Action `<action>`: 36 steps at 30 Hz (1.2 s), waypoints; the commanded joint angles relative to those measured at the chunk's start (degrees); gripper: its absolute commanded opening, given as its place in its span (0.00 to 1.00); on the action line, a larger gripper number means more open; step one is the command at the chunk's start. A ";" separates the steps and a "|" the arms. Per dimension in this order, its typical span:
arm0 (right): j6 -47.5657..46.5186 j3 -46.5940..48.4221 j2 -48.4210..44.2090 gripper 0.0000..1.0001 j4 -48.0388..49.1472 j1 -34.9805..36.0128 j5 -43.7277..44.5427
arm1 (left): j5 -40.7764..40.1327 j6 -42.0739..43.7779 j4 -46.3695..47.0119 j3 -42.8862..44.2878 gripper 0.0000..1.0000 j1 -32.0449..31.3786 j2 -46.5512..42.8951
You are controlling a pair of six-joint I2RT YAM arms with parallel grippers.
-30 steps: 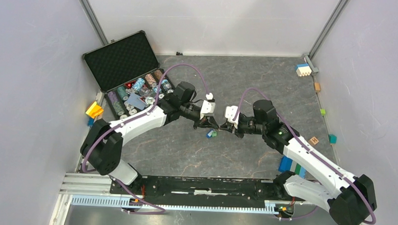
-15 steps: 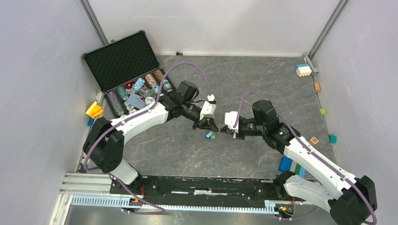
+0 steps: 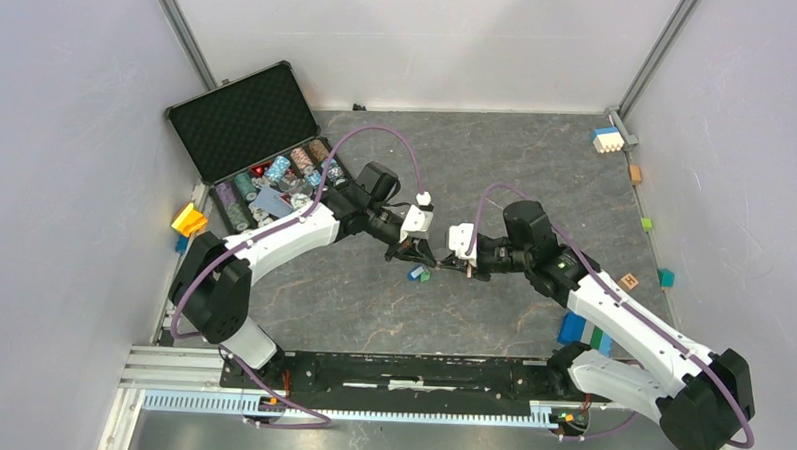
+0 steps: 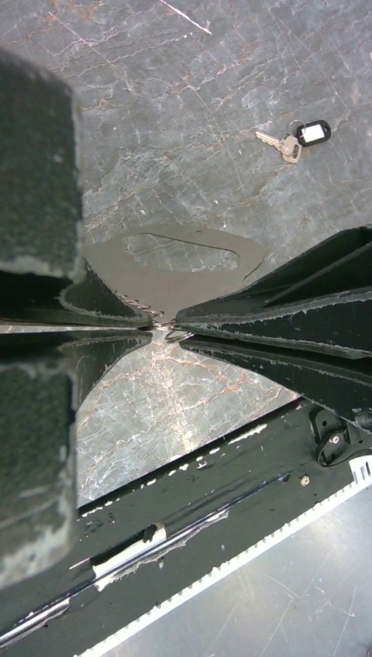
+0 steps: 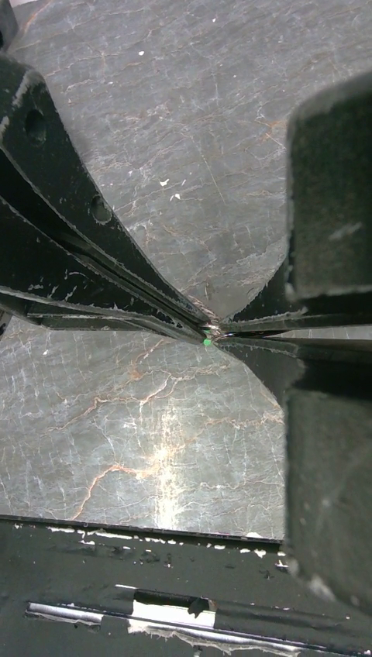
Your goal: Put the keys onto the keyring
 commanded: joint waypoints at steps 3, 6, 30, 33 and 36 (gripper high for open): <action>2.69 3.31 0.58 0.04 3.01 -0.24 3.32 | 1.99 2.57 -2.22 1.52 0.02 -0.08 0.15; 3.77 3.48 1.06 0.02 3.17 -0.20 4.44 | 1.73 2.57 -2.22 1.30 0.02 -0.08 -0.50; 3.63 1.87 0.12 0.09 4.38 -0.22 -0.18 | -2.73 0.01 1.29 -1.67 0.02 -0.35 -3.60; 2.98 1.40 -0.51 0.04 4.47 -0.22 -0.76 | -2.73 0.24 1.29 -1.95 0.02 -0.35 -3.38; 1.71 0.96 -0.61 0.02 3.70 -0.25 -2.74 | -2.81 0.33 1.29 -1.96 0.02 -0.35 -3.20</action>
